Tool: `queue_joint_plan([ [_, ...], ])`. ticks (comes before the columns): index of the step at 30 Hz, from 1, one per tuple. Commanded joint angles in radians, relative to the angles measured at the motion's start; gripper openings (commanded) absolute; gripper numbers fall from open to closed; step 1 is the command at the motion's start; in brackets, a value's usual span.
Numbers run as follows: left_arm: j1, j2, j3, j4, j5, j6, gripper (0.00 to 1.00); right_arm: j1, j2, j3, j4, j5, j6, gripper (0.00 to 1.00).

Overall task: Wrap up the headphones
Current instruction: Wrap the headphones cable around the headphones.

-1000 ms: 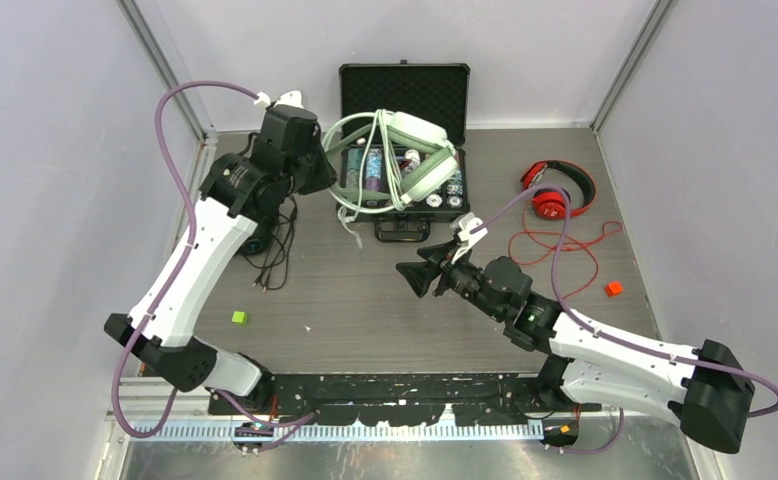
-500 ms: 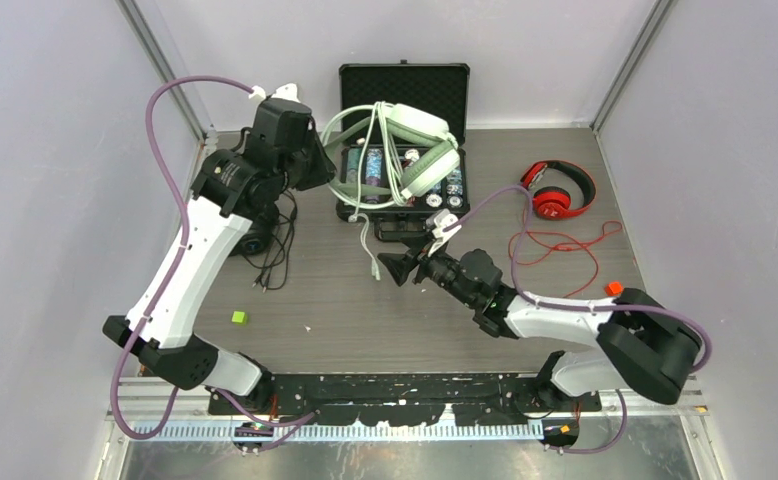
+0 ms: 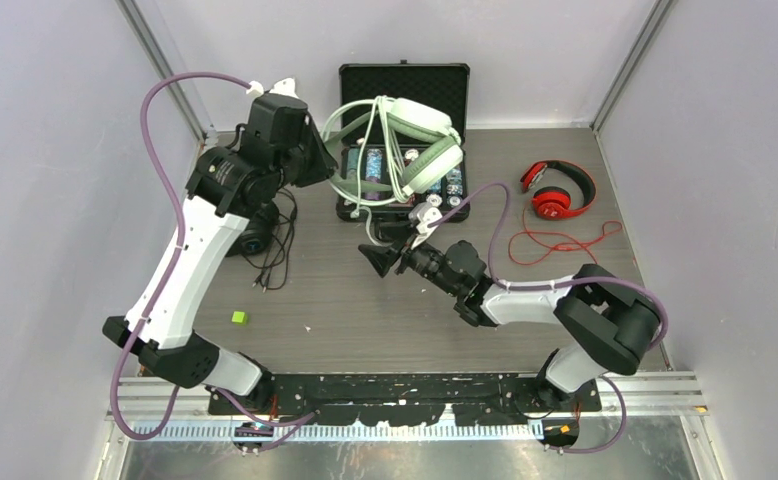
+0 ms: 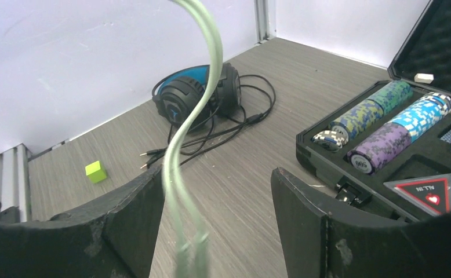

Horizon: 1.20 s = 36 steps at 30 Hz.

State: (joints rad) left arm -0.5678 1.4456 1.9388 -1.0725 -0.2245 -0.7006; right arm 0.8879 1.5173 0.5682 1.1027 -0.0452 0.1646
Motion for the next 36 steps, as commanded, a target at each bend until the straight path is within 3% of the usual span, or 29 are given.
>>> queue_joint_plan([
  [1, -0.001, -0.014, 0.070, 0.082, 0.043, -0.053, 0.00, -0.006, 0.043, 0.053, 0.109, 0.041, -0.078, 0.70],
  [4, -0.001, -0.014, 0.082, 0.076, 0.043, -0.050, 0.00, -0.012, 0.066, 0.063, 0.108, 0.022, -0.097, 0.60],
  [7, -0.001, -0.012, 0.092, 0.070, 0.034, -0.045, 0.00, -0.012, 0.074, 0.047, 0.139, 0.003, -0.076, 0.28],
  [12, -0.001, -0.001, 0.145, 0.051, -0.037, -0.004, 0.00, -0.014, 0.090, -0.013, 0.212, 0.014, -0.032, 0.01],
  [19, 0.045, 0.029, 0.239, 0.047, -0.080, 0.040, 0.00, -0.018, 0.075, -0.086, 0.251, 0.014, 0.006, 0.00],
  [36, 0.195, 0.029, 0.272, 0.034, 0.077, 0.043, 0.00, -0.138, 0.079, -0.194, 0.334, -0.009, 0.124, 0.00],
])
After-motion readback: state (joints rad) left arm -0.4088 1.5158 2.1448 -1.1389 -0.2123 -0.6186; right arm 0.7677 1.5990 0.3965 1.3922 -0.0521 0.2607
